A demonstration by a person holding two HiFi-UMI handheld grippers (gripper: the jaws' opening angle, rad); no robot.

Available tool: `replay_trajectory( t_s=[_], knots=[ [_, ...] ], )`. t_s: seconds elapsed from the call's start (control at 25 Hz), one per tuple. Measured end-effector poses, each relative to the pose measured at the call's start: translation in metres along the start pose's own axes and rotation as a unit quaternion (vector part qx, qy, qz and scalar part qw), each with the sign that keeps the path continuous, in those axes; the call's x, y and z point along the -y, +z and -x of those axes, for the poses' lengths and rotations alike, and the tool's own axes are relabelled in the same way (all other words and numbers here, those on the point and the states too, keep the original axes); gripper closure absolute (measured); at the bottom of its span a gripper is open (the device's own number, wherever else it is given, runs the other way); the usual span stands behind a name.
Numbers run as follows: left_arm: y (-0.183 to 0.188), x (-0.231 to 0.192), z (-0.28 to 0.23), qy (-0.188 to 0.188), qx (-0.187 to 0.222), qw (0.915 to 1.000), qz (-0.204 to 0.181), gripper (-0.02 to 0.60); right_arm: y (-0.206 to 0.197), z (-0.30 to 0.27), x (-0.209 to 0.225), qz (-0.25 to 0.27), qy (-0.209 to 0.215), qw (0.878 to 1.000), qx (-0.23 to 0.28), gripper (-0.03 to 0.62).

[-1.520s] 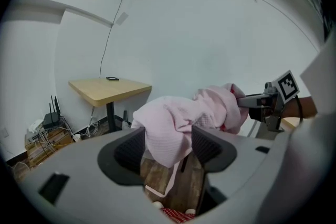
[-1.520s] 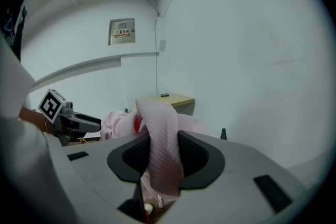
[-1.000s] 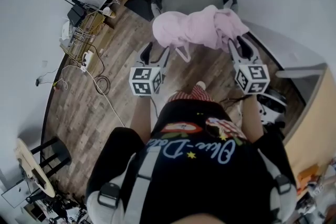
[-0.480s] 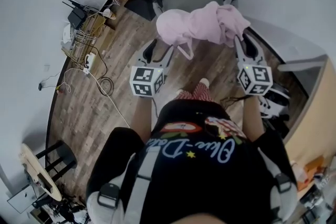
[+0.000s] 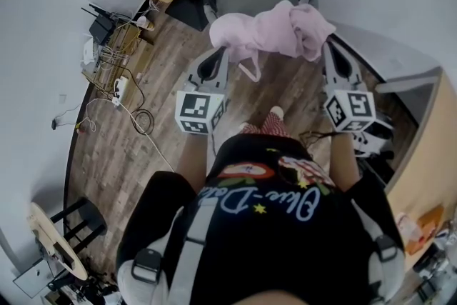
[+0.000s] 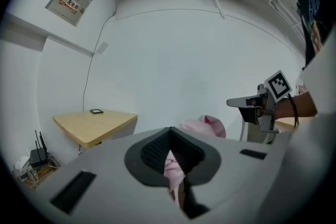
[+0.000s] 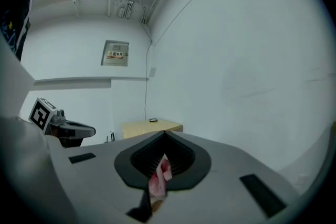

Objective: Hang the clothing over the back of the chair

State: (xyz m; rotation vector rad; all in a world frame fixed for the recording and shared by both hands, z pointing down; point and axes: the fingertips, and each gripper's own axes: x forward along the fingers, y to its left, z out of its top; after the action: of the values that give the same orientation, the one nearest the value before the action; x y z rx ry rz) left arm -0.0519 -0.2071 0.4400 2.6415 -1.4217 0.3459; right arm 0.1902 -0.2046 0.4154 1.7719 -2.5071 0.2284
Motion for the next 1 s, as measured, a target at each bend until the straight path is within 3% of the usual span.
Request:
replay_trajectory(
  t_s=[1.0],
  knots=[
    [0.017, 0.006, -0.005, 0.009, 0.003, 0.9997, -0.024, 0.582, 0.013, 0.003, 0.003, 0.003, -0.006, 1.0, 0.002, 0.594]
  ],
)
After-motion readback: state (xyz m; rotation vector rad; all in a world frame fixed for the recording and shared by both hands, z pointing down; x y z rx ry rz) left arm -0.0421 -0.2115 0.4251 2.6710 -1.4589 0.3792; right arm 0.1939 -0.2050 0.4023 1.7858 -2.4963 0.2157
